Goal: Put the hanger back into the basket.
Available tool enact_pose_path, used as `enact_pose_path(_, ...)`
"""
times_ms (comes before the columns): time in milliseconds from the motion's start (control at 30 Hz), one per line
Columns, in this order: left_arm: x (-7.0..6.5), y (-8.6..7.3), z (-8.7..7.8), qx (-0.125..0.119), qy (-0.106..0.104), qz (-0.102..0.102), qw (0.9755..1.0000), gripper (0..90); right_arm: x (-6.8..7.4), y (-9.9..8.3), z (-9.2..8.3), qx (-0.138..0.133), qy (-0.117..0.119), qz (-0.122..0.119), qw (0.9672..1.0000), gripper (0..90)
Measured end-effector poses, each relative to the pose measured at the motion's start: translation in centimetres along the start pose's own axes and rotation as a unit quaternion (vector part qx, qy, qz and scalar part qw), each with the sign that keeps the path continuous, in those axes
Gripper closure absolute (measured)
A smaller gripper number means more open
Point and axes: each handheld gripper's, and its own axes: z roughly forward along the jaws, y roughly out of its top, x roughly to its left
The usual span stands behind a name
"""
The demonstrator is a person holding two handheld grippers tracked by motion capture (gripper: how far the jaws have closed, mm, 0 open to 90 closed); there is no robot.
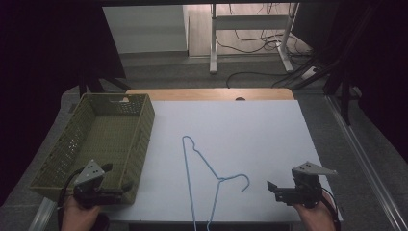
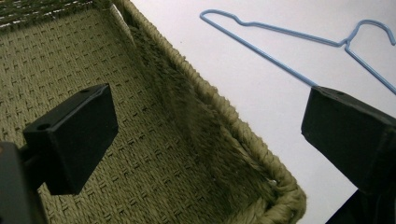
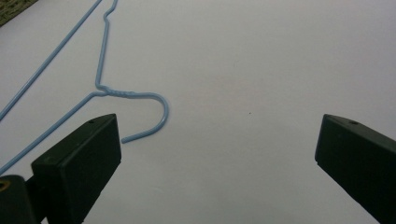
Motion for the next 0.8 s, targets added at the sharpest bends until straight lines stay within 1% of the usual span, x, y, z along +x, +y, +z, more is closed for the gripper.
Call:
enact_pose_path(167, 0.00, 0.00, -0.01, 0.000, 0.000, 0.001, 1.0000, 4.2, 0.18, -0.01, 0.15, 0.004, -0.007, -0.006, 0.9999, 0.0)
enact_pose_path(400, 0.00, 0.01, -0.01, 0.001, 0.000, 0.002, 1.0000, 4.2, 0.30, -0.10, 0.41, 0.010, -0.018, -0.004, 0.9998, 0.0)
enact_pose_path(500, 0.01, 0.00, -0.01, 0.001, 0.000, 0.002, 1.0000, 4.2, 0.33, -0.08, 0.48, 0.016, -0.024, -0.010, 0.9995, 0.0)
enact_pose_path(667, 0.00, 0.01, 0.00, 0.002, 0.001, 0.001, 1.0000, 4.2, 0.45, 0.00, 0.44, 0.019, -0.014, -0.013, 0.9996, 0.0)
enact_pose_path(800, 0.01, 0.03, 0.03, 0.003, 0.002, 0.001, 1.0000, 4.2, 0.49, 0.04, 0.58, 0.025, -0.014, -0.016, 0.9995, 0.0)
